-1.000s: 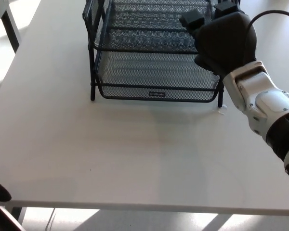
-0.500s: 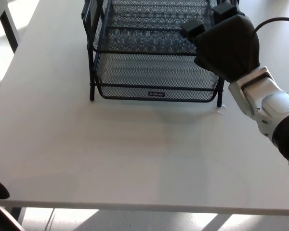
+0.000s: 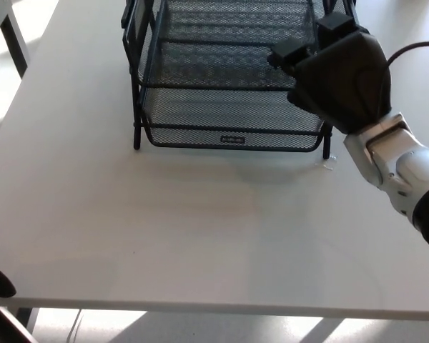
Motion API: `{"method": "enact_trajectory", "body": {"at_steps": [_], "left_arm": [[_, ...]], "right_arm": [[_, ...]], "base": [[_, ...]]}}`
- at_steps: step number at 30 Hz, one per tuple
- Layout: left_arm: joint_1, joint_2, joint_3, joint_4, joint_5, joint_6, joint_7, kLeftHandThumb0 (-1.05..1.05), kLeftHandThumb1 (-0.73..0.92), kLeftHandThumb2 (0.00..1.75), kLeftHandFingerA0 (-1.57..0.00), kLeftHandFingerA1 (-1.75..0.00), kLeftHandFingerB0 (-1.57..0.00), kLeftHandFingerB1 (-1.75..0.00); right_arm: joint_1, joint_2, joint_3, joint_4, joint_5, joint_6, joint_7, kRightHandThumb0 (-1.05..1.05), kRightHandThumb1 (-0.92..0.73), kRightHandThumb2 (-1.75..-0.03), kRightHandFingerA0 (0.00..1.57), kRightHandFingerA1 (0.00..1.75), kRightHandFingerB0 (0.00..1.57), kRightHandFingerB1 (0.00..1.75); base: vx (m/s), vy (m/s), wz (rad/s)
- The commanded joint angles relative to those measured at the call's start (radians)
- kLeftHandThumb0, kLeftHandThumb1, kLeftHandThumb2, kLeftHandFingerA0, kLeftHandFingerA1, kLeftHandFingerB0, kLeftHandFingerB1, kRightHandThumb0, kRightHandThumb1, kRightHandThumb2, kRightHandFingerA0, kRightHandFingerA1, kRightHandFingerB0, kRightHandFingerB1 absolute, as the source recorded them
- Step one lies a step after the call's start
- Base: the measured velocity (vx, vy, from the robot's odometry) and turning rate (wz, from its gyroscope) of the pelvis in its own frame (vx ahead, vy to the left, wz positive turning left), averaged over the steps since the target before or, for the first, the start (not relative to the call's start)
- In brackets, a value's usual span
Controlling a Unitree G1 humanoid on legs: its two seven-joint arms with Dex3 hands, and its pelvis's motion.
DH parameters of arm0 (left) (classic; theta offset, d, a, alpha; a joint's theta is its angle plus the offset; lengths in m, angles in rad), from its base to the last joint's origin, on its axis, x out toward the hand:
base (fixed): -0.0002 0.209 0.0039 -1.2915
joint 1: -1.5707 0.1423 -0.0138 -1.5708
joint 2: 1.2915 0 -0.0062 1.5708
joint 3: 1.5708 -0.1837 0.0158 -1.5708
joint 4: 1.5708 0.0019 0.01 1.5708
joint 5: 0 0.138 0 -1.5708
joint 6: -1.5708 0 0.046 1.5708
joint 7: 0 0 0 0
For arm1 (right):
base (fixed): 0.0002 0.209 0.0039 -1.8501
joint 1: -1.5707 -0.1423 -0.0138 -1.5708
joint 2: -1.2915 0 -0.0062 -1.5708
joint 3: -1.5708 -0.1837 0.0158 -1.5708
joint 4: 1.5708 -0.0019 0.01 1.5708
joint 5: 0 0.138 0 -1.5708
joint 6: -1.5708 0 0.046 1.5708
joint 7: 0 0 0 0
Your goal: The robot uses its right hand to grab the drawer kept on the middle of the desk and pull it out towards the robot
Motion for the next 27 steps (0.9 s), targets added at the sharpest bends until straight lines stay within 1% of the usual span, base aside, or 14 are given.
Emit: {"method": "enact_trajectory", "body": {"at_steps": [1,2,5,7,9,13,15,18,20,21,25,27], "left_arm": [[0.003,0.011,-0.001,0.004,0.003,-0.014,-0.013,-0.28,0.55,0.57,-0.8,-0.9,-0.82,-0.64],[0.002,0.012,-0.001,0.011,0.008,-0.022,-0.007,-0.28,0.55,0.57,-0.81,-0.9,-0.82,-0.63],[0.003,0.014,-0.001,0.01,0.012,-0.02,-0.007,-0.28,0.56,0.57,-0.79,-0.9,-0.81,-0.63],[0.004,0.015,0.0,0.008,0.017,-0.022,-0.005,-0.28,0.55,0.56,-0.8,-0.9,-0.82,-0.63],[0.008,0.015,0.002,0.0,0.01,-0.013,-0.011,-0.28,0.56,0.57,-0.79,-0.9,-0.81,-0.63],[0.006,0.016,0.001,0.008,0.012,-0.019,-0.009,-0.29,0.56,0.57,-0.78,-0.89,-0.8,-0.62],[0.005,0.011,0.003,0.012,0.001,-0.028,-0.007,-0.28,0.55,0.57,-0.81,-0.91,-0.82,-0.64],[0.005,0.015,0.002,0.009,0.011,-0.023,-0.007,-0.3,0.56,0.57,-0.78,-0.9,-0.8,-0.65],[0.006,0.016,0.002,0.004,0.016,-0.016,-0.007,-0.29,0.55,0.57,-0.79,-0.91,-0.8,-0.65],[0.003,0.014,0.001,0.015,0.016,-0.029,0.001,-0.28,0.55,0.56,-0.8,-0.9,-0.82,-0.63],[0.001,0.014,0.0,0.018,0.014,-0.03,-0.001,-0.27,0.55,0.56,-0.8,-0.9,-0.81,-0.63],[0.005,0.015,0.002,0.005,0.009,-0.015,-0.012,-0.29,0.55,0.57,-0.79,-0.89,-0.81,-0.63]], "right_arm": [[0.104,-0.058,-0.015,-0.118,-0.021,0.024,-0.066,-0.45,-0.48,-0.55,0.96,1.58,1.0,0.62],[0.123,-0.068,-0.017,-0.144,-0.026,0.027,-0.079,-0.44,-0.47,-0.55,0.97,1.58,1.01,0.62],[0.177,-0.096,-0.034,-0.232,-0.021,0.023,-0.056,-0.43,-0.47,-0.54,0.97,1.59,1.01,0.65],[0.25,-0.132,-0.054,-0.351,-0.021,0.027,-0.017,-0.43,-0.5,-0.55,0.96,1.56,0.99,0.64],[0.311,-0.16,-0.071,-0.453,-0.029,0.038,0.001,-0.45,-0.5,-0.55,0.96,1.56,0.98,0.64],[0.38,-0.178,-0.097,-0.565,-0.053,0.075,0.016,-0.47,-0.5,-0.56,0.97,1.55,0.98,0.63],[0.425,-0.191,-0.113,-0.633,-0.054,0.076,0.039,-0.44,-0.51,-0.56,0.96,1.55,0.97,0.65],[0.477,-0.199,-0.138,-0.711,-0.05,0.078,0.085,-0.42,-0.51,-0.56,0.94,1.56,0.97,0.63],[0.503,-0.199,-0.149,-0.745,-0.066,0.091,0.092,-0.42,-0.51,-0.56,0.95,1.55,0.97,0.63],[0.524,-0.2,-0.157,-0.773,-0.069,0.1,0.108,-0.42,-0.54,-0.56,0.95,1.56,0.96,0.64],[0.563,-0.195,-0.182,-0.819,-0.067,0.093,0.137,-0.42,-0.54,-0.56,0.95,1.57,0.95,0.63],[0.572,-0.193,-0.19,-0.824,-0.068,0.084,0.142,-0.43,-0.55,-0.57,0.95,1.55,0.94,0.66]], "base": [[0.0,0.0,0.0],[0.0,0.0,0.0],[0.0,0.0,0.0],[0.0,0.0,0.0],[0.0,0.0,0.0],[0.0,0.0,0.0],[0.0,0.0,0.0],[0.0,0.0,0.0],[0.0,0.0,0.0],[0.0,0.0,0.0],[0.0,0.0,0.0],[0.0,0.0,0.0]]}}
